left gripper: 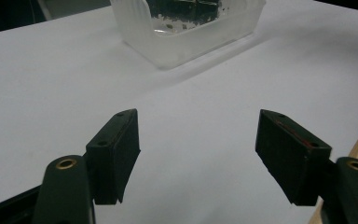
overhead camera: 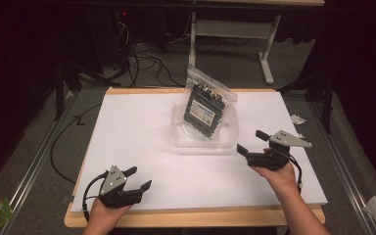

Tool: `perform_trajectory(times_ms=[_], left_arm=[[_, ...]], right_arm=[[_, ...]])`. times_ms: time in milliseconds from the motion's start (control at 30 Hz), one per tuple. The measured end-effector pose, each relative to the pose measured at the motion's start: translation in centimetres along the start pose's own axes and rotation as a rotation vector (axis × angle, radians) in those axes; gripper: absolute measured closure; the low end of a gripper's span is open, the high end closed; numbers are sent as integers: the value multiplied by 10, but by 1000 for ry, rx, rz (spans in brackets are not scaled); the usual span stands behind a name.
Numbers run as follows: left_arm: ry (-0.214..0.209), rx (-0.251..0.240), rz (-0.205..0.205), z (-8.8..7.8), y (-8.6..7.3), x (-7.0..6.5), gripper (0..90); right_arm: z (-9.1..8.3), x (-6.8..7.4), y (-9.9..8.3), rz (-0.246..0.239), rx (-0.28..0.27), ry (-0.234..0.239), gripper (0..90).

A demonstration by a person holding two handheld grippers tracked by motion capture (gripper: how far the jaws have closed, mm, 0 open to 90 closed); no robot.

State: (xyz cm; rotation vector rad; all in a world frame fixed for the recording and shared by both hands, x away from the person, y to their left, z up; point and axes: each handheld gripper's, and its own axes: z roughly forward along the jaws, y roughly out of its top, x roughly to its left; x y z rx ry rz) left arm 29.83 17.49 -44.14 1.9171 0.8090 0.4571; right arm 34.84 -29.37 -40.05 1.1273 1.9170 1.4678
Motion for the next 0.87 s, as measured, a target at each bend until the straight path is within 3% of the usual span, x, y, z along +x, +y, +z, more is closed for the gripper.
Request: perform_trajectory(times_ms=[133, 167, 200, 233, 367, 533, 867], left_arm=[[-1, 4, 0, 1, -1, 0, 308], [2, 6, 0, 1, -1, 0, 308], [2, 6, 0, 1, -1, 0, 307], [6, 12, 1, 2, -2, 1, 308], [14, 14, -10, 4, -1, 1, 308], [16, 21, -5, 5, -1, -1, 308], [19, 20, -10, 3, -3, 0, 306]], right_arm=[[-26, 5, -18, -15, 7, -18, 46], [-40, 7, -29, -11, 2, -34, 46], [-40, 7, -29, -11, 2, -34, 46], [-55, 7, -43, -7, -20, -61, 66], [-65, 4, -61, 9, -4, -80, 76], [-64, -2, -62, 49, -22, -83, 74], [-59, -2, -62, 37, -12, -80, 74]])
